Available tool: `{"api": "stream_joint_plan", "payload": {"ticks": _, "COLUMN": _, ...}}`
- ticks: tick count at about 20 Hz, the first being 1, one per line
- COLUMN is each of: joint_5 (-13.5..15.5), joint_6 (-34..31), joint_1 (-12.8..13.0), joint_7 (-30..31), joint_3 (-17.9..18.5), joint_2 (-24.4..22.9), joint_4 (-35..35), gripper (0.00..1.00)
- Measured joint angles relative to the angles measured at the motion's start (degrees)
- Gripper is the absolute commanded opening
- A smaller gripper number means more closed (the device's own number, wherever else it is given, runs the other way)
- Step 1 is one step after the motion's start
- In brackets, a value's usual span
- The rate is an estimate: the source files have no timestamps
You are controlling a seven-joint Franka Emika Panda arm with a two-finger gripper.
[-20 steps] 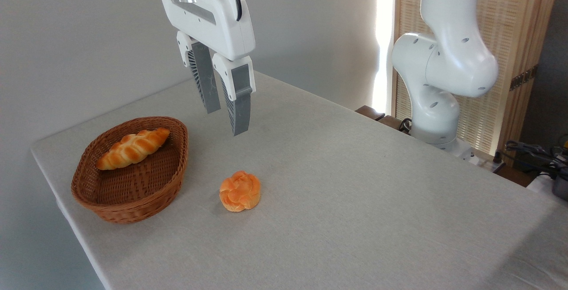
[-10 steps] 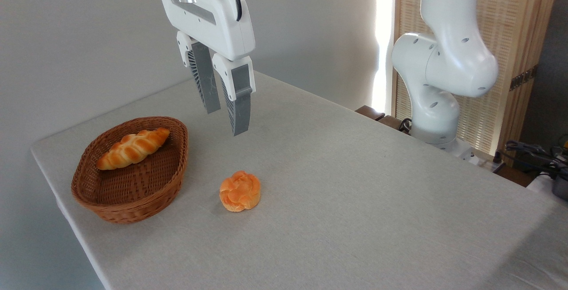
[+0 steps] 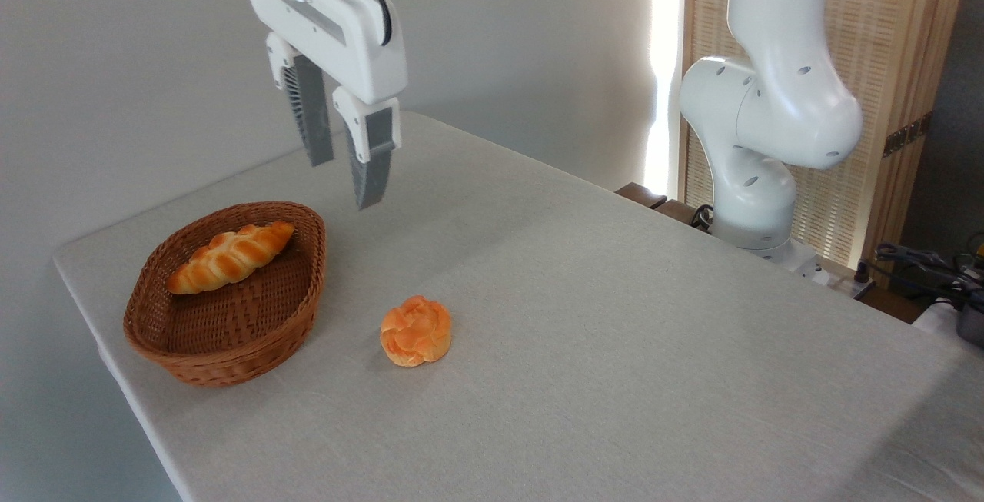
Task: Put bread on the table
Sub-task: 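Move the gripper over the basket and lower it onto the croissant, then close the gripper on the croissant inside the wicker basket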
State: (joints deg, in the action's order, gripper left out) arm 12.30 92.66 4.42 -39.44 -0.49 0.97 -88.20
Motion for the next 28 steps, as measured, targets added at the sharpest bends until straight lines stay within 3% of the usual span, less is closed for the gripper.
{"api": "stream_joint_plan", "payload": {"ticks": 2, "joint_5": 0.9, "joint_6": 2.0, "joint_1": 0.6, "joint_7": 4.3, "joint_3": -1.6, "joint_2": 1.1, "joint_4": -0.1, "gripper": 1.0}}
{"api": "stream_joint_plan", "payload": {"ticks": 4, "joint_5": 1.2, "joint_6": 7.0, "joint_1": 1.6, "joint_7": 12.6, "joint_3": -4.8, "joint_2": 2.8, "joint_4": -1.0, "gripper": 1.0}}
{"api": "stream_joint_plan", "payload": {"ticks": 7, "joint_5": 1.2, "joint_6": 21.5, "joint_1": 3.8, "joint_7": 27.2, "joint_3": -10.2, "joint_2": 5.9, "joint_4": -5.0, "gripper": 1.0}}
{"api": "stream_joint_plan", "payload": {"ticks": 9, "joint_5": 1.2, "joint_6": 30.8, "joint_1": 5.2, "joint_7": 32.6, "joint_3": -12.8, "joint_2": 7.8, "joint_4": -8.5, "gripper": 1.0}}
{"api": "stream_joint_plan", "payload": {"ticks": 14, "joint_5": 1.1, "joint_6": 44.8, "joint_1": 7.9, "joint_7": 34.4, "joint_3": -15.0, "joint_2": 11.1, "joint_4": -13.4, "gripper": 1.0}}
{"api": "stream_joint_plan", "payload": {"ticks": 17, "joint_5": -0.7, "joint_6": 50.9, "joint_1": 9.8, "joint_7": 34.4, "joint_3": -15.0, "joint_2": 13.4, "joint_4": -15.1, "gripper": 1.0}}
{"api": "stream_joint_plan", "payload": {"ticks": 22, "joint_5": -7.4, "joint_6": 52.3, "joint_1": 11.6, "joint_7": 34.4, "joint_3": -15.0, "joint_2": 15.4, "joint_4": -15.9, "gripper": 1.0}}
{"api": "stream_joint_plan", "payload": {"ticks": 25, "joint_5": -8.1, "joint_6": 52.4, "joint_1": 11.9, "joint_7": 34.4, "joint_3": -15.0, "joint_2": 16.0, "joint_4": -16.7, "gripper": 1.0}}
{"api": "stream_joint_plan", "payload": {"ticks": 28, "joint_5": -8.1, "joint_6": 57.1, "joint_1": 12.3, "joint_7": 34.4, "joint_3": -15.0, "joint_2": 17.0, "joint_4": -18.1, "gripper": 1.0}}
